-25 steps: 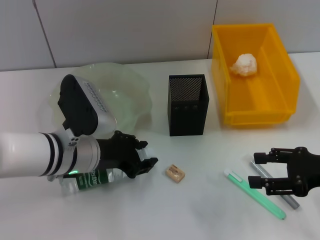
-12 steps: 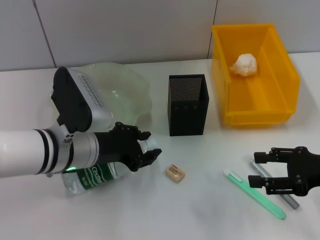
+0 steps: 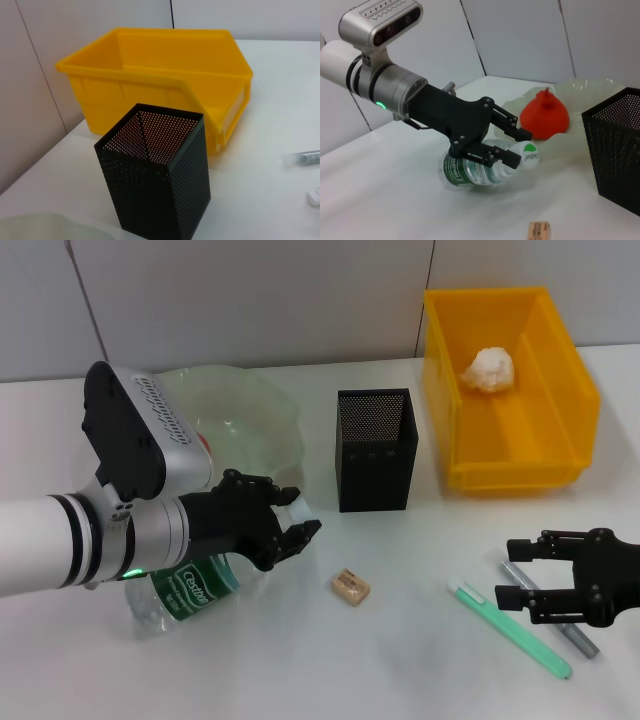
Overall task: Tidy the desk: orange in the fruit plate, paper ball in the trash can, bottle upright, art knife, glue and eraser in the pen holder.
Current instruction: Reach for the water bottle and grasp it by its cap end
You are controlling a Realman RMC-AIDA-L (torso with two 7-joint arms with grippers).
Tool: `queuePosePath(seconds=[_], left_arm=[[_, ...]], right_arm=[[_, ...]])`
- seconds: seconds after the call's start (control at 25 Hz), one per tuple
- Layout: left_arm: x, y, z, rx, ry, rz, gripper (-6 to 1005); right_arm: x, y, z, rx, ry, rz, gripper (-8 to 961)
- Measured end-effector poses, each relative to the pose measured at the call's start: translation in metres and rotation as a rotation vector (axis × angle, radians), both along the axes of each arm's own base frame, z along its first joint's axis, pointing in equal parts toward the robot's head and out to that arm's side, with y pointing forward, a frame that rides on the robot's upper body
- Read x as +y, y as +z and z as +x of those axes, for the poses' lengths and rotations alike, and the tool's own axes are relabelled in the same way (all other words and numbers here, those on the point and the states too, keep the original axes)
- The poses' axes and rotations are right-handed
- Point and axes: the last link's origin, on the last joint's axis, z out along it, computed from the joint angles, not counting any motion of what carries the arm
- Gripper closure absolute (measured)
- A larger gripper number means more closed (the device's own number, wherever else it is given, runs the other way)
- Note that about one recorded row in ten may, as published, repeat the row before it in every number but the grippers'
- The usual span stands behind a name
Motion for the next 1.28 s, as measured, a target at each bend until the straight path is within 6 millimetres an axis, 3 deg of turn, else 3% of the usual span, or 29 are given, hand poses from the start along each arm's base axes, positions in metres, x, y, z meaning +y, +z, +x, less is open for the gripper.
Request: queuePosePath(seconds=[0.36, 0.64, 1.28], left_arm=[[0.000, -0.004, -0.005, 0.010, 0.013, -0.013, 589], [0.004, -0.017, -0.021, 0.054, 0.058, -0.038, 595], [0.000, -0.025, -0.021, 0.103, 0.013, -0.064, 704]], right_arm=[[0.002, -0.002, -0.003, 0.000, 0.007, -0.002, 200], [0.006, -0.002, -0.005, 0.001, 0.010, -0.002, 200], [0.009, -0.004, -0.007, 0.003, 0.011, -0.005, 200]])
